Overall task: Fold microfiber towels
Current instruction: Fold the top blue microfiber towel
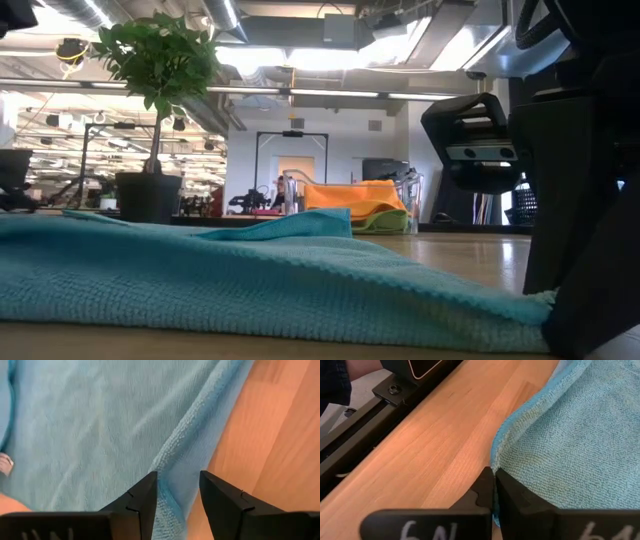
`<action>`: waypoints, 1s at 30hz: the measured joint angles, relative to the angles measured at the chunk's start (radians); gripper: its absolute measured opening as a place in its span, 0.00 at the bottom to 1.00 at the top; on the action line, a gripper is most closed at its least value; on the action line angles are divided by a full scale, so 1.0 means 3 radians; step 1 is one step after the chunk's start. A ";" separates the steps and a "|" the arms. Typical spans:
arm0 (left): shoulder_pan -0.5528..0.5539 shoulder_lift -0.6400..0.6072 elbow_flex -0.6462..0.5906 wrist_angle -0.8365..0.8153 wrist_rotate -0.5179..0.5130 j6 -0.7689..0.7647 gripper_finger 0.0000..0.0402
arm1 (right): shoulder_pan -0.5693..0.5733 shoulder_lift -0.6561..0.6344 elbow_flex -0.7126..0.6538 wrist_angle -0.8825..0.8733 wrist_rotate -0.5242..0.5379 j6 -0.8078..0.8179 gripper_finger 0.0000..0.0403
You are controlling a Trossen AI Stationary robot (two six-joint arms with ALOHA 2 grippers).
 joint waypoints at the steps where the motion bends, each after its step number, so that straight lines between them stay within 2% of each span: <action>1: 0.0005 0.0000 0.0000 -0.0027 0.0056 0.0003 0.35 | 0.0000 0.0000 0.0000 -0.0003 0.0000 -0.0002 0.02; 9: -0.0034 -0.0001 0.0000 -0.0381 0.0574 -0.0087 0.35 | 0.0000 0.0000 0.0003 -0.0060 0.0000 0.0001 0.05; 15: -0.0132 -0.0006 0.0000 -0.0412 0.0632 -0.0272 0.35 | -0.0003 -0.0001 0.0003 -0.0067 -0.0014 -0.0001 0.02; 20: -0.0204 -0.0006 0.0044 -0.0406 0.0738 -0.0496 0.35 | -0.0006 -0.0001 0.0001 -0.0068 -0.0078 -0.0013 0.04; 26: -0.0284 -0.0008 0.0359 -0.0395 0.0609 -0.0700 0.33 | 0.0023 -0.0016 0.0000 -0.0075 -0.0097 -0.0087 0.02; 30: -0.0328 -0.0010 0.0538 -0.0402 0.0300 -0.0712 0.24 | 0.0072 -0.0119 -0.0015 -0.0171 -0.0088 -0.0162 0.03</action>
